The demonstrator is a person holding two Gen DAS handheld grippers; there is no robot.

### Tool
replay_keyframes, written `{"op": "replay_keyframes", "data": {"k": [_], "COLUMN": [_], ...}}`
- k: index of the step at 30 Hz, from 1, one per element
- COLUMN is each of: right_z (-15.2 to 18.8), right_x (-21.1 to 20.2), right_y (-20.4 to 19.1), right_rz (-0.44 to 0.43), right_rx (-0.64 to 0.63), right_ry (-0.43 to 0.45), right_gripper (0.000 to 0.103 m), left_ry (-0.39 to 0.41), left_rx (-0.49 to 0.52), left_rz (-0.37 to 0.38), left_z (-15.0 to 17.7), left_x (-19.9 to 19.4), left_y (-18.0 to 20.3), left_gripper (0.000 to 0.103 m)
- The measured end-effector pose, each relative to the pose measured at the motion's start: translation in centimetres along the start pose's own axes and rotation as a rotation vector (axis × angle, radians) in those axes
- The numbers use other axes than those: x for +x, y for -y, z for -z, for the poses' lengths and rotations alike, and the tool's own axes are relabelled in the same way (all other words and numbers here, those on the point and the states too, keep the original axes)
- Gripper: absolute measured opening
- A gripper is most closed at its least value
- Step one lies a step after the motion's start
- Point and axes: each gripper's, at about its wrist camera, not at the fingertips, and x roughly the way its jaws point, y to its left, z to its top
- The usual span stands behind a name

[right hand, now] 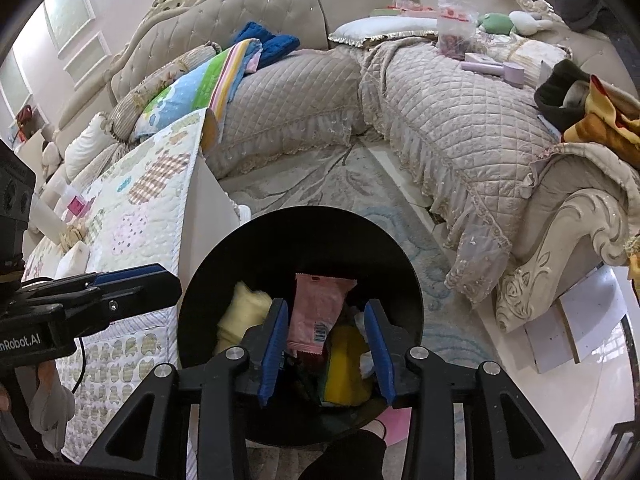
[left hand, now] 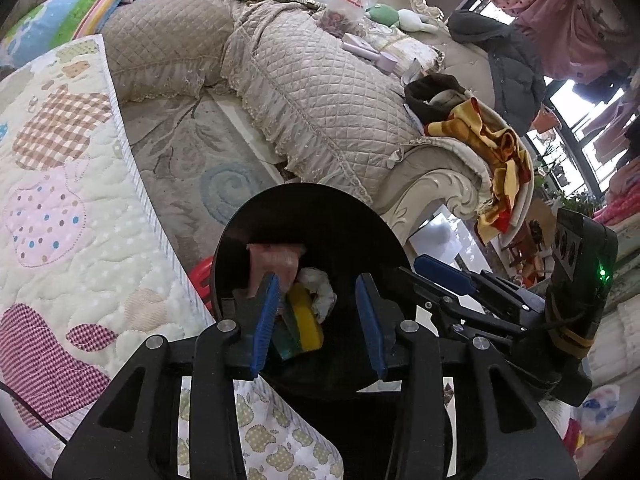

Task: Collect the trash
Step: 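Open the right gripper to drop the snack bag while left releases the yellow cloth, then move both tools back over the items on the bed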

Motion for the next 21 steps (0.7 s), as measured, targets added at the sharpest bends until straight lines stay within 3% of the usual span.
{"op": "replay_keyframes", "data": {"k": [21], "right_z": [0.6], "right_x": [-1.4], "right_y": [-3.8], "right_rz": [0.070], "right_rx": [-0.027], "right_ry": [0.035], "right_gripper": [0.040], "left_ry": [0.143], "left_rx": [0.080], "left_rz": [-0.202], "left_z": [2.6], "left_x": [-5.6], "left_y": [-1.4], "left_gripper": [0.038]}}
